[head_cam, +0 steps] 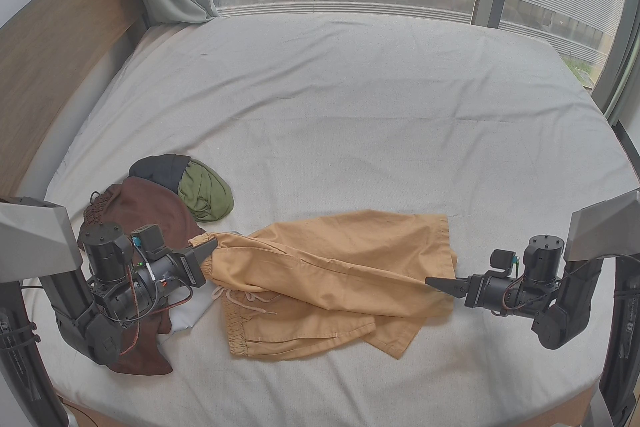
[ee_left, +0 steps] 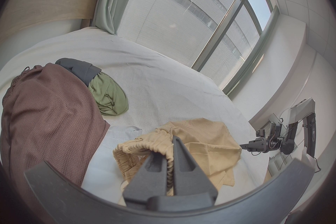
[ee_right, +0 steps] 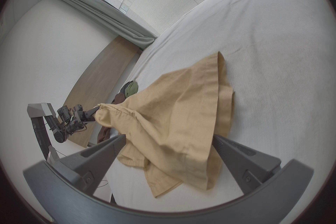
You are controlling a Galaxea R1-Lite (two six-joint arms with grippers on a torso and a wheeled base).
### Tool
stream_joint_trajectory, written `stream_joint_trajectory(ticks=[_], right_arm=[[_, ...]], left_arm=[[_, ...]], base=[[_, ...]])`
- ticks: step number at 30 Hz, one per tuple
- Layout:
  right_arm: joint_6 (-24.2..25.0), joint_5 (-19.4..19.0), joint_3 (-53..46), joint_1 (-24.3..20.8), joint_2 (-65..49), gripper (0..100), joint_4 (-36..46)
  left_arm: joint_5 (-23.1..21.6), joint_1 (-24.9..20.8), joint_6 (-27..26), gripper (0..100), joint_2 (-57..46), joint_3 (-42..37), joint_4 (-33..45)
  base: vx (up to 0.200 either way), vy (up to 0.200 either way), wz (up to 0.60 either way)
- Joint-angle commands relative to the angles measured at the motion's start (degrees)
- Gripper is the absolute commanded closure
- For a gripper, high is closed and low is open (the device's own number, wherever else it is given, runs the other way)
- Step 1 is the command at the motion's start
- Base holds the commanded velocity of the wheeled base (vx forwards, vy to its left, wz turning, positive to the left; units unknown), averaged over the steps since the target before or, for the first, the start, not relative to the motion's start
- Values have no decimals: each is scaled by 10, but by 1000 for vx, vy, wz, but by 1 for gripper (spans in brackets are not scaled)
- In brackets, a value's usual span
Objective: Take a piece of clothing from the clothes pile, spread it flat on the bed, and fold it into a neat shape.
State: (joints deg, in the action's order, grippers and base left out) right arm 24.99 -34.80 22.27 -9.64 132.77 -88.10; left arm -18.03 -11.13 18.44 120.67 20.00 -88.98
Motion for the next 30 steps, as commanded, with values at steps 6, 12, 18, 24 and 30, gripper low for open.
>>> stream_joint_trajectory(ticks=[6,12,18,24,30], right_arm=[[2,-1,-7,-17,8,0,-1],[2,-1,-13,-36,-5,0,-1],[3,-3,-25,-53,-38,0,-1],[3,-3,-26,-62,-42,0,-1],[4,-4,-3,-57,-6,0,-2]], left_arm=[[0,1,0,100,0,0,-1],[0,5,0,100,1,0,-1],[-1,5,0,100,1,0,-1],[-1,5,0,100,1,1,-1],[-1,6,0,100,1,8,-1]], base=[[0,0,0],[0,0,0],[0,0,0],[0,0,0],[0,0,0]])
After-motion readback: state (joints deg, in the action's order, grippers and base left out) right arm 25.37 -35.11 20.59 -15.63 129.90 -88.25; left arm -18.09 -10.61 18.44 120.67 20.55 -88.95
